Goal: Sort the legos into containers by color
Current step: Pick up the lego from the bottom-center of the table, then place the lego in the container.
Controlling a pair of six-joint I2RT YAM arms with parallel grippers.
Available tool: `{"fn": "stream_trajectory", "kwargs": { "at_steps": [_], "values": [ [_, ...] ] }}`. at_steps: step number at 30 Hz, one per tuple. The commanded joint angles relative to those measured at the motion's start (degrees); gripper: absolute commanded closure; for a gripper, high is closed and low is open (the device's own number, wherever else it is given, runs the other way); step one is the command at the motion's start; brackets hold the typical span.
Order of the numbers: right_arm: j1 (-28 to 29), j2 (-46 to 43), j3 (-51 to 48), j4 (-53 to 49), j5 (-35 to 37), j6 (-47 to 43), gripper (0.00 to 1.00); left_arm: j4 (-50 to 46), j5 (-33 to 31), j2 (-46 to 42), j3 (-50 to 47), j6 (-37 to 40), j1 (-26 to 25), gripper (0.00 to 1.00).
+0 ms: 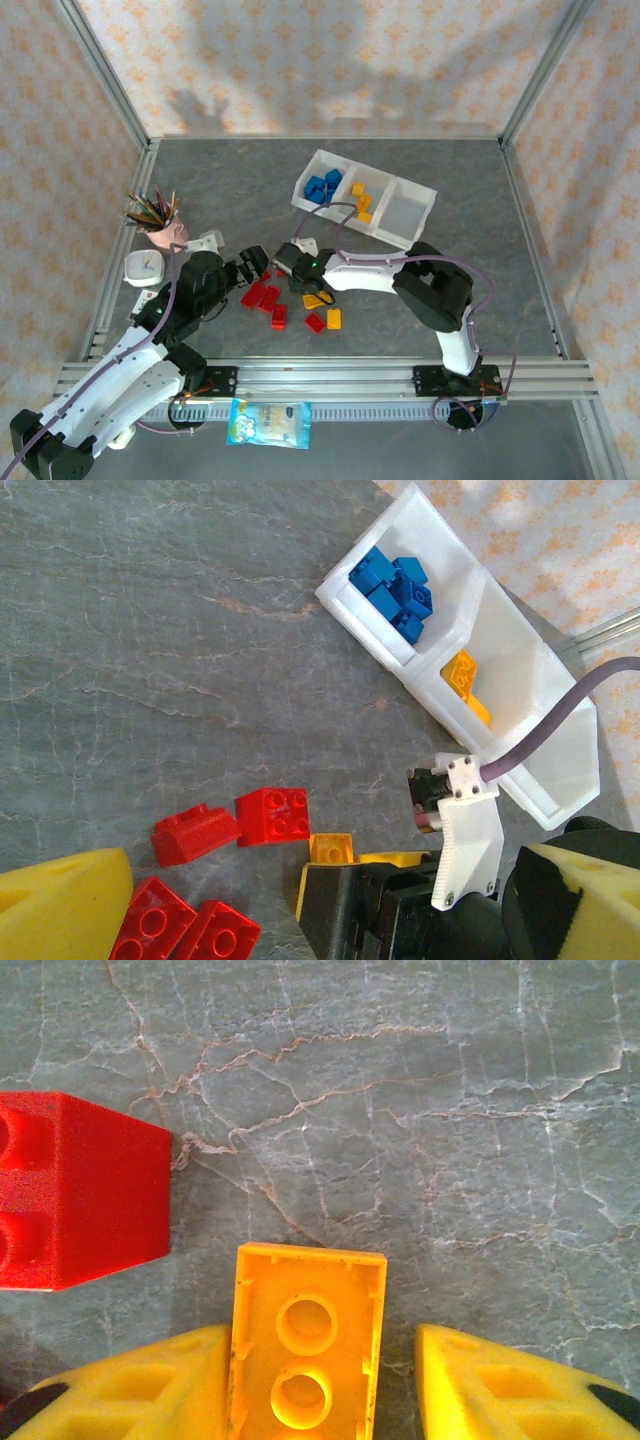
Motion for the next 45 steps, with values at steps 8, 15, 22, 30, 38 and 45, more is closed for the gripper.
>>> {"fn": "stream_trajectory", "kwargs": {
  "at_steps": [8, 15, 22, 30, 38, 45],
  "values": [
    [-0.3, -0.3, 0.3, 2.7, -0.9, -0.8, 0.67, 2.0, 1.6, 1.7, 1.0, -1.1, 0.5, 0.01],
    [-3.5, -6.4, -2.6, 3.4, 0.1, -2.0, 0.71, 5.1, 4.0, 4.3, 2.4, -0.8, 0.4, 0.01],
    [-10.0, -13.1, -3.9, 3.0, 0.6, -5.0, 0.71, 10.6, 6.9, 9.8, 4.6, -0.6, -0.8, 0.01],
    [-21.4, -15.0, 0.3, 2.5, 0.0, -9.9, 0.71, 17.3, 6.7, 18.3, 7.8, -0.1, -4.3, 0.01],
    [-30.0, -7.3, 8.6, 4.6, 1.2, -13.2, 0.71, 21.4, 6.3, 25.6, 11.6, 1.7, -4.9, 0.01],
    [-33.4, 3.3, 20.1, 1.8, 2.5, -15.2, 0.6, 23.3, 6.1, 29.3, 13.5, 2.7, -5.0, 0.01]
  ]
}}
